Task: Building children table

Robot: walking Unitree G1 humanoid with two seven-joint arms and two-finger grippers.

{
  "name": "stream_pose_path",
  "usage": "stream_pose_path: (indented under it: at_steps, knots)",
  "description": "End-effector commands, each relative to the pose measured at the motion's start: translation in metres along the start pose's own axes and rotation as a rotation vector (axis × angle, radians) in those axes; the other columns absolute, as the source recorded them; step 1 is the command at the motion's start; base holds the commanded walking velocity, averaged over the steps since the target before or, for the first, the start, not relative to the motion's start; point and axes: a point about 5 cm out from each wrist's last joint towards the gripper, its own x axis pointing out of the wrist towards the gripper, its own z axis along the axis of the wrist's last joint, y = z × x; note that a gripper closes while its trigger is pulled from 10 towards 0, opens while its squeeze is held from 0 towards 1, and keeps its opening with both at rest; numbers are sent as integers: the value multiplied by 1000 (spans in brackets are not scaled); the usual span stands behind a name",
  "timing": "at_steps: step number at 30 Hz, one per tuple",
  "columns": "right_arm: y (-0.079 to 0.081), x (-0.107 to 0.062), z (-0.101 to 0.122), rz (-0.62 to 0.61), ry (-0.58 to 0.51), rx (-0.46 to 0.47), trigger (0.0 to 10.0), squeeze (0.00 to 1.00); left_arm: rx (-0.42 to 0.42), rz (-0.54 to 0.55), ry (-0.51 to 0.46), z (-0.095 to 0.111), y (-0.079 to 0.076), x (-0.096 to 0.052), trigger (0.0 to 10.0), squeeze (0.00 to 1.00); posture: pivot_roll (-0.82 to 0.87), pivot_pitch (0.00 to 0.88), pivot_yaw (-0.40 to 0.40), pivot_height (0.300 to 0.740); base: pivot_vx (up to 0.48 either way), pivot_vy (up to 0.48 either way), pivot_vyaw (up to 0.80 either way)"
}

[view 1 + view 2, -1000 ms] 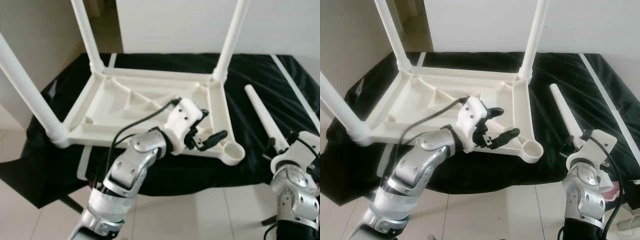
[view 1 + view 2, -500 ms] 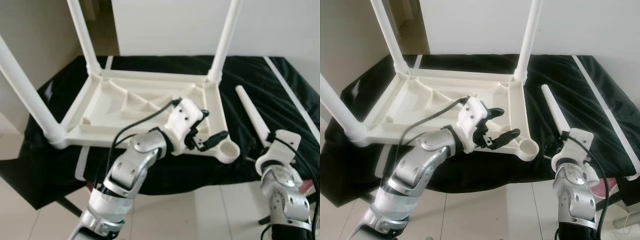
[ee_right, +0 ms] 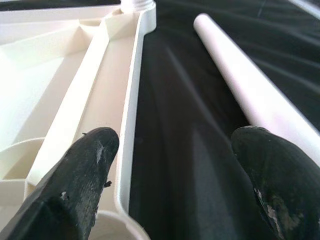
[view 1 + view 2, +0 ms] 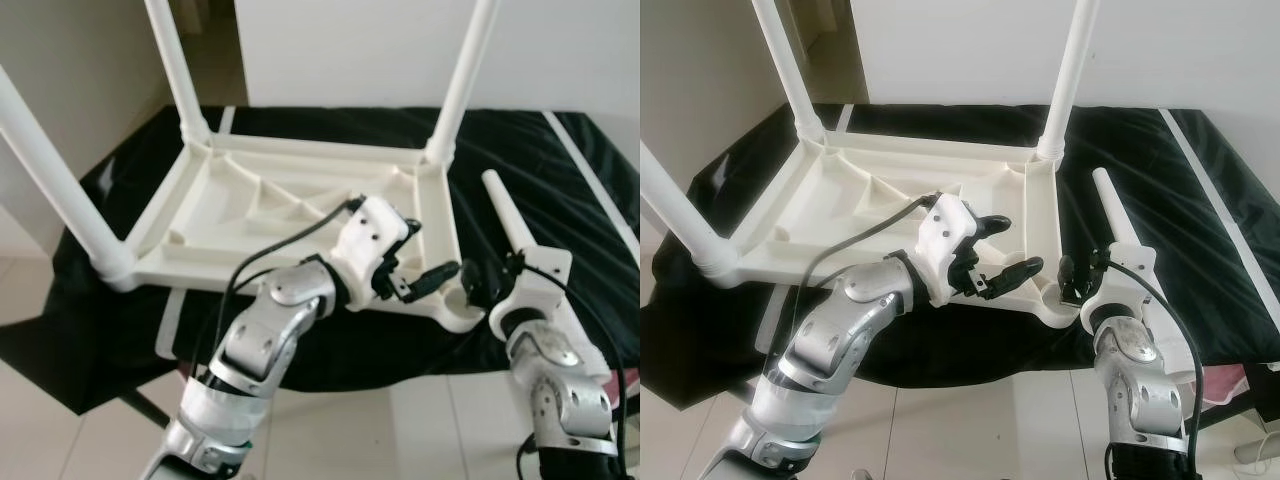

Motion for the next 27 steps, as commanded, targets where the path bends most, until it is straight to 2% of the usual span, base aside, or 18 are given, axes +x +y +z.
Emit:
stream_pose_path:
  at_steps: [1, 4, 7, 11, 18, 27]
  knots:
    - [0, 0, 6, -4, -32, -1, 10000, 0, 5, 10, -11, 2, -1, 2, 10000, 0, -76, 28, -8, 740, 0, 0, 0]
    - [-14, 0, 12, -115, -79, 39, 10000, 0, 3, 7, -11, 2, -2, 2, 10000, 0, -76, 25, -8, 740, 0, 0, 0]
    - [-29, 0, 4, -222, -27, 48, 10000, 0, 2, 3, -11, 2, -3, 2, 10000, 0, -78, 25, -4, 740, 0, 0, 0]
    - [-37, -1, -2, -270, 6, 49, 10000, 0, 3, 1, -10, 2, -3, 1, 10000, 0, -79, 24, -2, 740, 0, 0, 0]
    - [-41, -1, -9, -288, 54, 82, 10000, 0, 5, -4, -13, 2, -3, 1, 10000, 0, -80, 23, 0, 740, 0, 0, 0]
    - [-35, -2, -24, -253, 134, 75, 10000, 0, 6, -7, -12, 3, -3, 1, 10000, 0, -77, 25, 0, 740, 0, 0, 0]
